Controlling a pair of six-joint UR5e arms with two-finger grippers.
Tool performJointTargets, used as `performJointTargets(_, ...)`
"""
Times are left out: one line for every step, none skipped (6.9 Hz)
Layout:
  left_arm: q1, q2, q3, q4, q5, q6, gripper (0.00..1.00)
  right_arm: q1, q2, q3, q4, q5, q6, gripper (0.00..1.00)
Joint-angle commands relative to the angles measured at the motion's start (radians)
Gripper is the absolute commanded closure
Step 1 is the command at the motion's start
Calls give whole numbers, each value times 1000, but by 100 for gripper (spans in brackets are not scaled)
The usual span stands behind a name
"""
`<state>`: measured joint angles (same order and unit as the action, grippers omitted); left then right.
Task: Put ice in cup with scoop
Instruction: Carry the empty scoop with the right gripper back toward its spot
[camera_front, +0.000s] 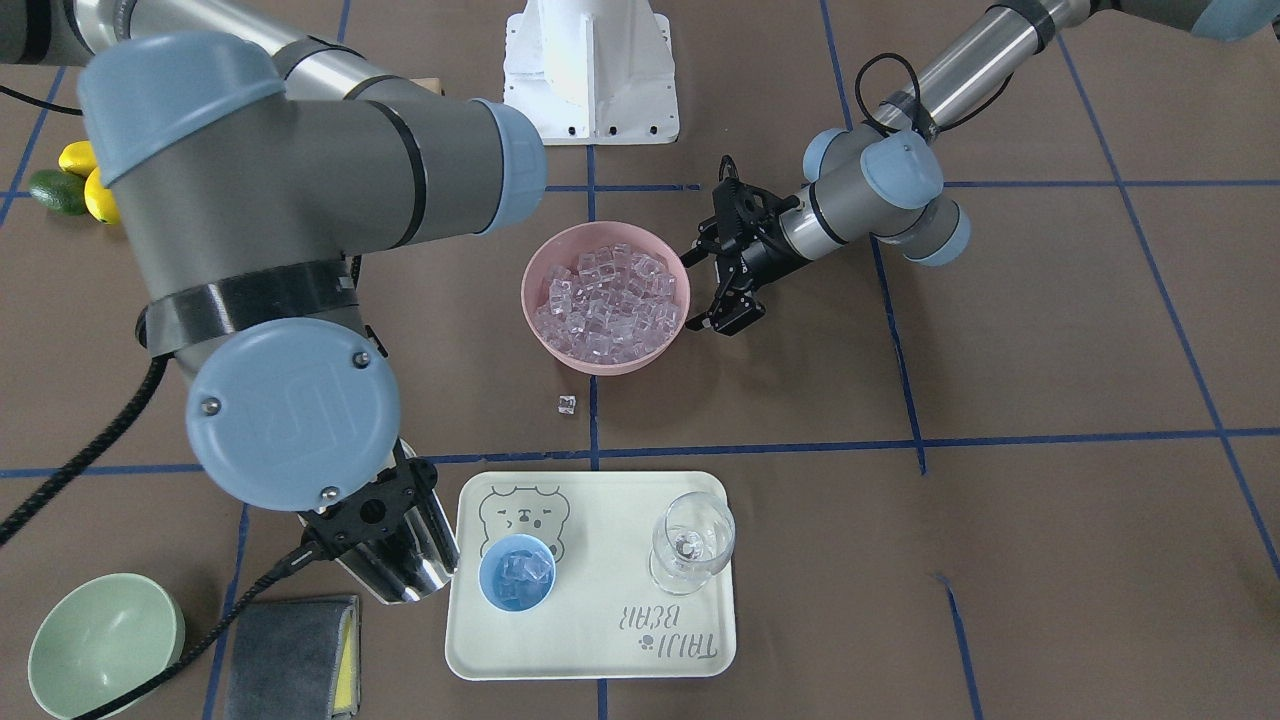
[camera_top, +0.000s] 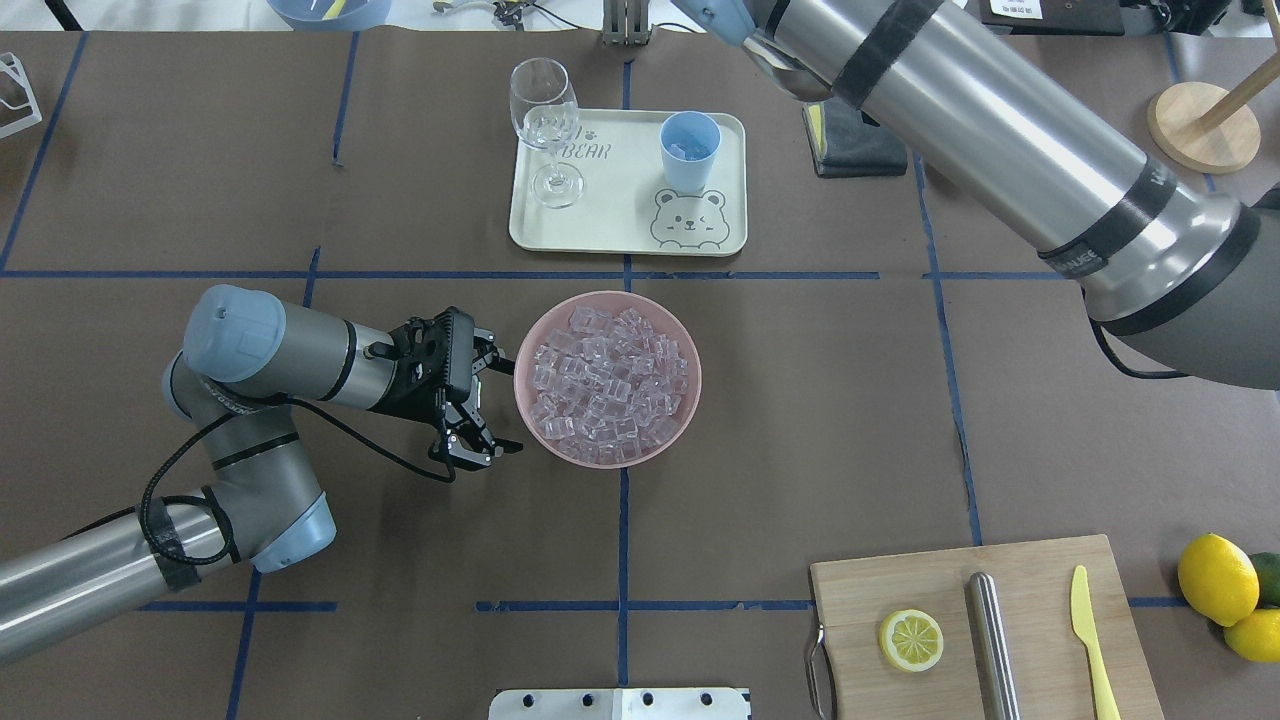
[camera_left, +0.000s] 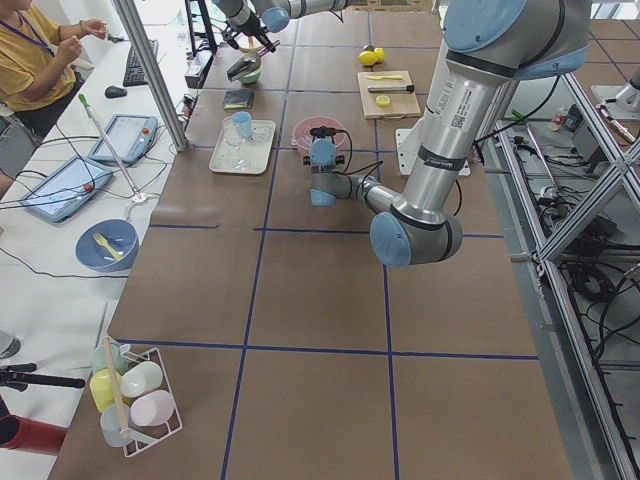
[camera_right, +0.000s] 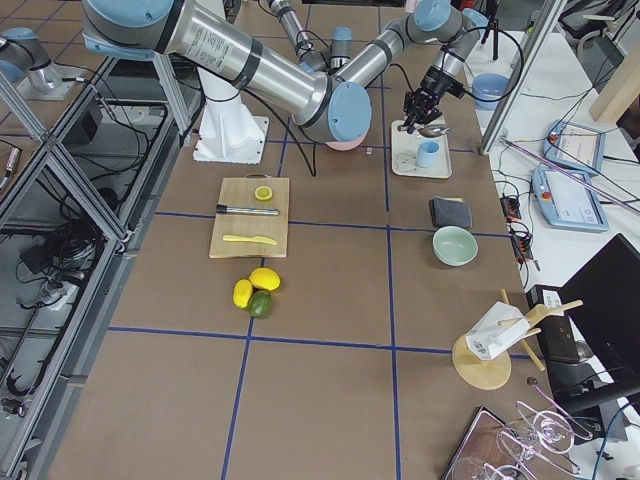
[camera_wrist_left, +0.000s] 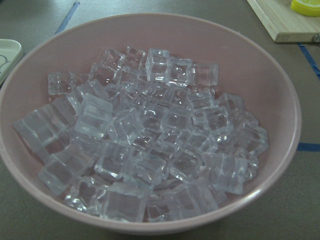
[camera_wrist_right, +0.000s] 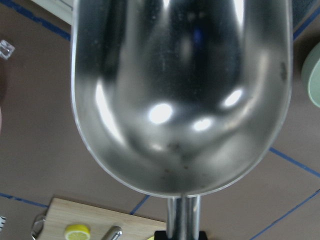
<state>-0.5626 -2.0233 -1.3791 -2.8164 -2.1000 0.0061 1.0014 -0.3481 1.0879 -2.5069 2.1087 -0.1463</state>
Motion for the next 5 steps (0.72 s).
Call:
performJointTargets(0, 2, 0, -2, 0, 0, 0, 29, -149, 263, -48, 100, 214, 100)
performJointTargets(0, 2, 0, -2, 0, 0, 0, 34, -284, 455, -47, 152, 363, 100)
performJointTargets(0, 2, 0, -2, 0, 0, 0, 31, -427, 631, -41, 155, 434, 100)
performJointTargets(0, 2, 0, -2, 0, 0, 0, 20, -545, 764, -41, 152, 467, 100)
performJointTargets(0, 2, 0, -2, 0, 0, 0, -13, -665, 867, -40, 143, 558, 100)
